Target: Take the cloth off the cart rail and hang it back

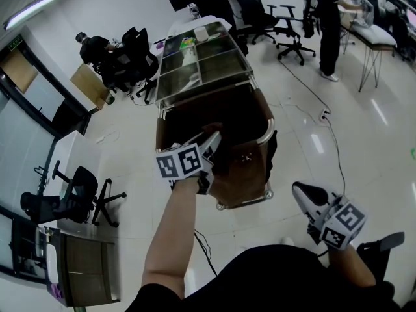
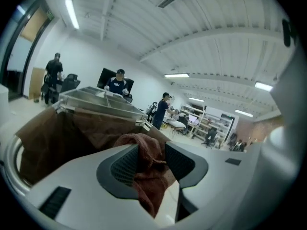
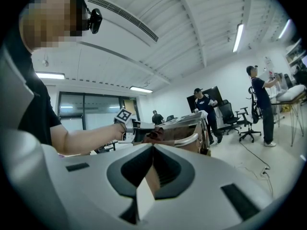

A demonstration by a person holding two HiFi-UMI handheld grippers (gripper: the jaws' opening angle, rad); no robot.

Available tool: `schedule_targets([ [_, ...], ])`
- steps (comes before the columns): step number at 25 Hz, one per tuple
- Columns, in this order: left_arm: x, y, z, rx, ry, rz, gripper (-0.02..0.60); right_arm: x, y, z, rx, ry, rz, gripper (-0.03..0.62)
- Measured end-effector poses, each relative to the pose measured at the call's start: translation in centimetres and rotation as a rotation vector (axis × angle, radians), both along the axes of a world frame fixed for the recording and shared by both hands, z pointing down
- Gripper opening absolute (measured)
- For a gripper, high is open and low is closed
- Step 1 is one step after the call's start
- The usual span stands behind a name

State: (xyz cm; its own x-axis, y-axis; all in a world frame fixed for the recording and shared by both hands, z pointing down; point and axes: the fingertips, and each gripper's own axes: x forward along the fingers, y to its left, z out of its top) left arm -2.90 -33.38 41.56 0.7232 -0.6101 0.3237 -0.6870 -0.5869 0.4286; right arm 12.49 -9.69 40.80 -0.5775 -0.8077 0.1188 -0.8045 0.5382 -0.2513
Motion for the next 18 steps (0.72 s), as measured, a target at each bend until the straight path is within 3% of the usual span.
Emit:
schedule_targets([
  [2, 0.2, 0.5, 0.3, -0.117, 0.109, 0.033, 0.2, -0.1, 0.0, 0.0, -0.003, -0.003, -0.001, 0.02],
  [3, 0.1, 0.9, 0.4, -0.139, 0.123, 0.044, 0.202, -0.2, 0.1, 0.0, -0.004, -0.004, -0.002, 0.02],
  [7, -0.8, 2.6, 0.4, -0.061, 0.028, 0.045, 0.202, -0.6, 0.2, 0.1, -0.013, -0.008, -0.015, 0.02],
  [18, -2.7, 5.0, -2.5, 0.086, 0.048, -0.007, 0.201, -2.6, -0.3, -0.1, -0.009, 0.01, -0.071, 0.02],
])
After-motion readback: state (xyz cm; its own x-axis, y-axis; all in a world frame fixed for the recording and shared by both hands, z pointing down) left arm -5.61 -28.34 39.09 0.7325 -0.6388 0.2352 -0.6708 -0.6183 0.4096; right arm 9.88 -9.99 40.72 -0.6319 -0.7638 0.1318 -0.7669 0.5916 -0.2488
